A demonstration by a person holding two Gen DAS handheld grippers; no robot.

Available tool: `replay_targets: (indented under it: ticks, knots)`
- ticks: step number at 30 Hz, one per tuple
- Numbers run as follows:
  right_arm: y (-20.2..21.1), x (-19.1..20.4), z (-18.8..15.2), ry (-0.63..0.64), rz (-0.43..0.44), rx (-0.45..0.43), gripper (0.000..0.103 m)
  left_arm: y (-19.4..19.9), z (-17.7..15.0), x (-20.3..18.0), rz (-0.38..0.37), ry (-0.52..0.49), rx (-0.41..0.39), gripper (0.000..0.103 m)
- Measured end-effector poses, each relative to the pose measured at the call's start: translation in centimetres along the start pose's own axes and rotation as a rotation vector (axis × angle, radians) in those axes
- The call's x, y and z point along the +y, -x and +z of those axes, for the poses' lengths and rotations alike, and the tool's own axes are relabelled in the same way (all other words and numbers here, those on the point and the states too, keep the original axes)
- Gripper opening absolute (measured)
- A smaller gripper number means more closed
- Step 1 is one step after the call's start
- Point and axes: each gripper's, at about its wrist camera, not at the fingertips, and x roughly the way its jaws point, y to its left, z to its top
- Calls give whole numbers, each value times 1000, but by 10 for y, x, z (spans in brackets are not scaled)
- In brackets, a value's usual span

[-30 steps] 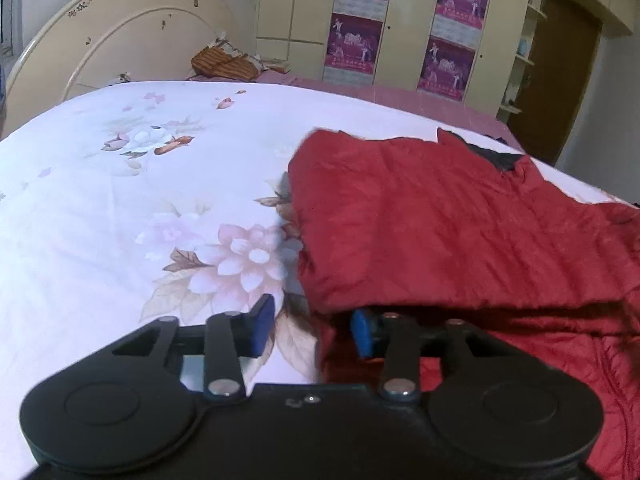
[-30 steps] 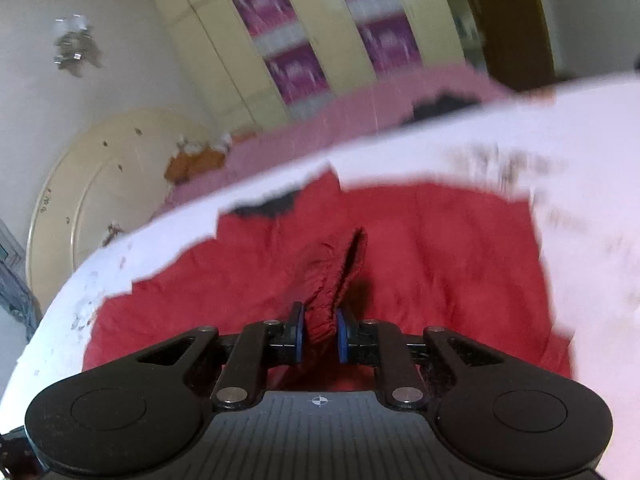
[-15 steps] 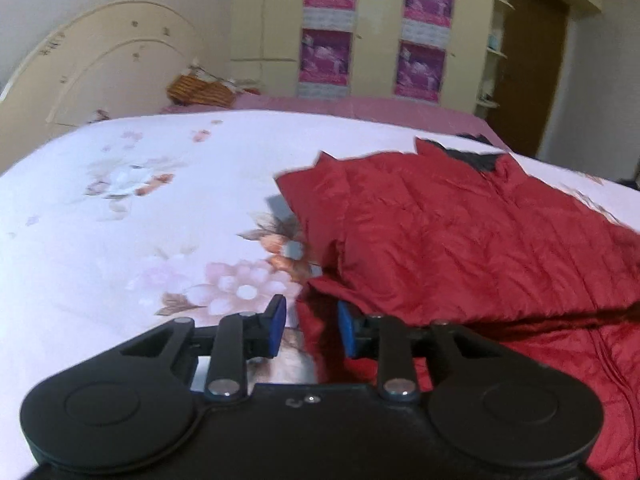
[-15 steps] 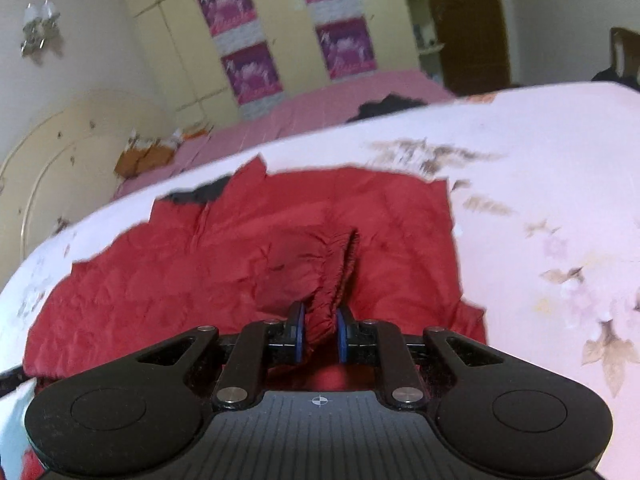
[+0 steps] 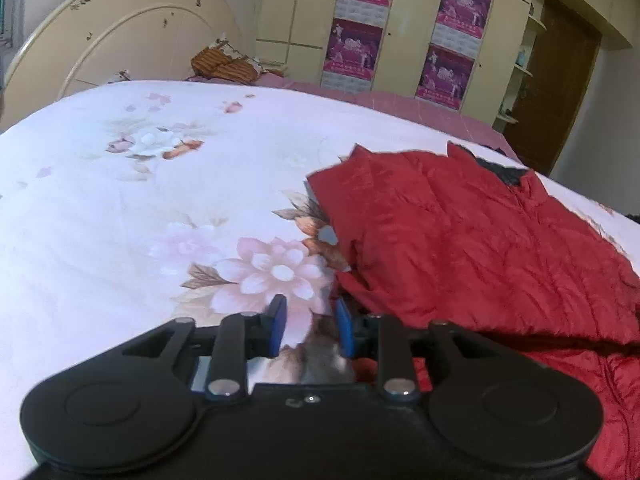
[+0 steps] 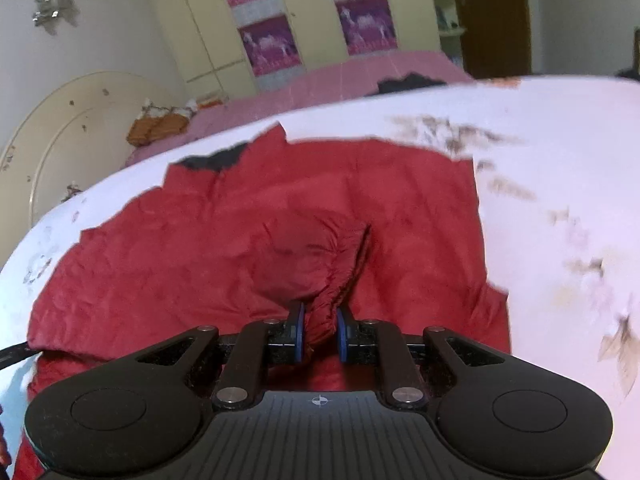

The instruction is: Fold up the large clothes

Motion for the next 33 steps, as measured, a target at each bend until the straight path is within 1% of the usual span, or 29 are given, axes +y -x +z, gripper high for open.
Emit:
replay_targets:
  ticks: [2,3,5,6,7,8,10,11,12,13,14,15,16,17,18,19,20,21,22,23,24,26,28,29,31,33]
  knots:
    - [4,-1,0,-6,6,-14,15,15,2,8,9,28,-26,30]
    - [6,-1,2,-1,12,-18,15,24,3,10,13,45,-58,30]
    - [9,0,4,6,25,-37,16,43,8,6,-20,49,-142,31]
    - [9,1,6,9,34,-41,16,45,13,0,-44,29,-157,31]
    - [6,3,6,15,36,-36,16,43,16,-8,-65,4,-153,33]
    - [2,5,6,23,31,-27,16,35,20,-18,-83,-27,-134,33]
    - [-8,6,4,28,15,2,16,13,23,-32,-108,-55,-84,34]
    - [-13,5,2,23,5,18,16,-1,21,-37,-110,-67,-50,35]
    - [-14,3,0,19,-2,25,16,-19,18,-40,-93,-84,28,37]
    - [-13,1,0,15,-6,27,16,-28,15,-39,-88,-79,63,36]
    - [-9,-1,2,11,-11,26,16,-24,17,-38,-93,-68,49,36]
    - [-2,-3,3,10,-23,10,27,-18,19,-37,-93,-68,41,36]
    - [9,-6,5,17,-45,-26,42,-10,21,-36,-76,-78,17,40]
    - [21,-8,7,26,-64,-85,75,-3,23,-37,-59,-90,-17,44]
    - [30,-11,10,28,-53,-124,79,4,25,-37,-57,-105,-61,54]
    - [32,-13,14,24,-30,-128,79,9,28,-39,-58,-111,-94,63]
    - [29,-14,19,26,-12,-115,72,8,32,-43,-65,-115,-113,66]
    - [23,-13,23,39,2,-98,48,4,36,-46,-79,-121,-110,66]
    - [14,-11,26,48,13,-71,39,-2,40,-52,-90,-133,-100,62]
    - [4,-8,29,54,32,-46,36,-10,44,-58,-97,-155,-95,61]
    - [-5,-5,31,62,42,-43,36,-17,47,-63,-102,-175,-87,59]
    - [-21,3,33,110,38,-43,36,-32,48,-73,-106,-205,-62,58]
    - [-41,6,34,145,3,-15,34,-51,45,-74,-87,-225,-19,60]
    - [-50,5,34,149,-15,1,33,-59,42,-72,-92,-223,7,60]
    - [-59,0,31,146,-11,21,33,-64,38,-71,-107,-222,11,60]
    - [-56,3,29,167,-16,29,33,-56,37,-67,-112,-229,13,59]
